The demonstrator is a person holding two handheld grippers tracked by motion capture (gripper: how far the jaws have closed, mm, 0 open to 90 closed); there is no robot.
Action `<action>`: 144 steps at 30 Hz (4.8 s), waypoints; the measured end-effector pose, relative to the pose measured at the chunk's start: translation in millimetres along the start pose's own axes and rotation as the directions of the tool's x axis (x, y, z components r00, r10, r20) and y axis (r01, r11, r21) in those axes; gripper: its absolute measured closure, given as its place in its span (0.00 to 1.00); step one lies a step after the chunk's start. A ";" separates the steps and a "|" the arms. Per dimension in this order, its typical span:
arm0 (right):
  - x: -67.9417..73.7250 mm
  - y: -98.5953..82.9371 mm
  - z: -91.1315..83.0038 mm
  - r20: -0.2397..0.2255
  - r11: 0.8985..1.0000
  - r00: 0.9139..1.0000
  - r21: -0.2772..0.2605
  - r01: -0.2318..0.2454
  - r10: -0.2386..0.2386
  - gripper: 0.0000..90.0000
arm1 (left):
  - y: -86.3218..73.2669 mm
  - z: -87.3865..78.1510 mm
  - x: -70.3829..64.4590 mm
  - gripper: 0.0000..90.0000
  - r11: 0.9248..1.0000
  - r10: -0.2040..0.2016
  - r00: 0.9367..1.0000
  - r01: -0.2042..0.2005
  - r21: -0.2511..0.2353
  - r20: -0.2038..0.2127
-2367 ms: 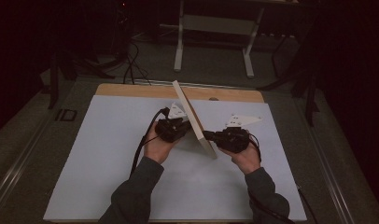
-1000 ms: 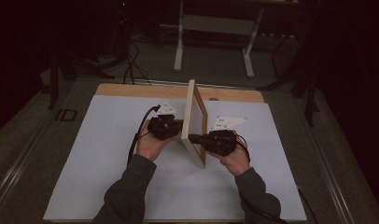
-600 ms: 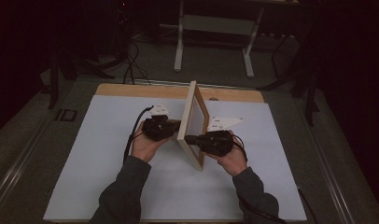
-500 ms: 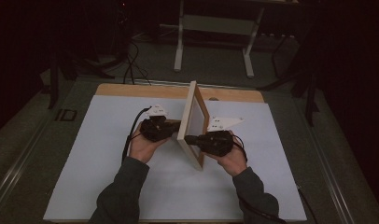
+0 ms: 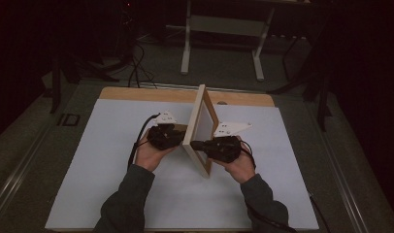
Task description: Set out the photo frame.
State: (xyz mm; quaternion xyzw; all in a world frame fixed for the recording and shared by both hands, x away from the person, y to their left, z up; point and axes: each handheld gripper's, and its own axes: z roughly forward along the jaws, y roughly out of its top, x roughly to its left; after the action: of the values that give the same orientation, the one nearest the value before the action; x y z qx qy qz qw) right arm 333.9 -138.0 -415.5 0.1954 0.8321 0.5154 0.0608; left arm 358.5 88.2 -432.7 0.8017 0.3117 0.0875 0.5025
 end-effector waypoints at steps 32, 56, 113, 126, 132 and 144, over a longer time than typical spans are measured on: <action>-1.2 -0.5 1.9 0.029 1.000 0.999 0.017 0.017 -0.018 0.91 | -0.3 -18.1 12.9 0.78 0.994 -0.106 0.984 0.101 -0.042 -0.143; -22.0 -21.9 -18.0 0.122 0.998 0.992 0.049 -0.048 0.042 0.69 | 9.8 -46.2 1.6 0.48 0.970 -0.213 0.962 0.187 -0.153 -0.172; -35.7 -37.5 -35.8 0.173 0.994 0.980 0.038 -0.101 0.093 0.67 | -2.6 -3.0 -49.4 0.63 0.989 -0.148 0.968 0.144 -0.035 -0.204; -37.3 -38.4 -37.8 0.177 0.994 0.979 0.037 -0.104 0.096 0.67 | -2.2 -7.0 -44.3 0.65 0.988 -0.153 0.969 0.151 -0.021 -0.196; -37.5 -38.0 -38.0 0.178 0.994 0.980 0.037 -0.101 0.093 0.66 | -2.4 -11.9 -38.5 0.69 0.987 -0.162 0.966 0.161 -0.022 -0.200; -38.1 -38.1 -39.3 0.180 0.994 0.979 0.042 -0.100 0.091 0.66 | -3.9 -19.6 -24.8 0.74 0.982 -0.189 0.959 0.186 -0.038 -0.210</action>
State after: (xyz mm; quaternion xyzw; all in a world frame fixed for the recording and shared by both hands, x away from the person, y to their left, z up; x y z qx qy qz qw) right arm 346.9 -200.5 -434.8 0.2819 0.8260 0.4768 0.1050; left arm 328.4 89.6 -422.3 0.7501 0.4373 0.1274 0.4794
